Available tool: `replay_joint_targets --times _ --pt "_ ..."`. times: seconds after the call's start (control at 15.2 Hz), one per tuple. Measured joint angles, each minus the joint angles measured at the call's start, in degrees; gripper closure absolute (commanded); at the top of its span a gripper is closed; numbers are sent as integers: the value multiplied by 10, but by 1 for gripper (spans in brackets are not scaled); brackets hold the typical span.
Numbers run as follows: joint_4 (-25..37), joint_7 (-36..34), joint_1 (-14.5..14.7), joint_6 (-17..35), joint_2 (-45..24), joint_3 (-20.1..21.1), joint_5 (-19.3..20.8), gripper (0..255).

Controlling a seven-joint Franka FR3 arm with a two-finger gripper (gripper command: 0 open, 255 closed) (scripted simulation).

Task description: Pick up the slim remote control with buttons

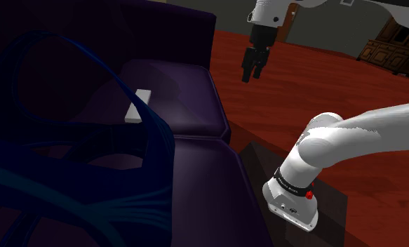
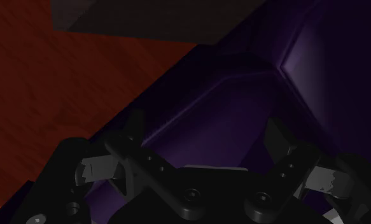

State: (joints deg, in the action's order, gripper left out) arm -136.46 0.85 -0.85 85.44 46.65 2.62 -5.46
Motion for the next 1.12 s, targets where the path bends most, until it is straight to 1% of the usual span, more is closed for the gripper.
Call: replay_joint_targets --times 0.07,0.2,0.33,0.46,0.73,0.86,1.12 --pt "0 0 0 0 0 0 0 0" --pt "6 -21 -1 15 -19 14 -9 0" --pt "-1 -58 -1 39 -30 39 -25 0" --pt "5 -99 -1 65 -56 67 -41 0" --pt "37 -183 -6 109 -120 121 -62 0" --pt "47 -219 -11 136 -151 143 -65 0" --pt "98 -307 -23 181 -236 195 -60 0"
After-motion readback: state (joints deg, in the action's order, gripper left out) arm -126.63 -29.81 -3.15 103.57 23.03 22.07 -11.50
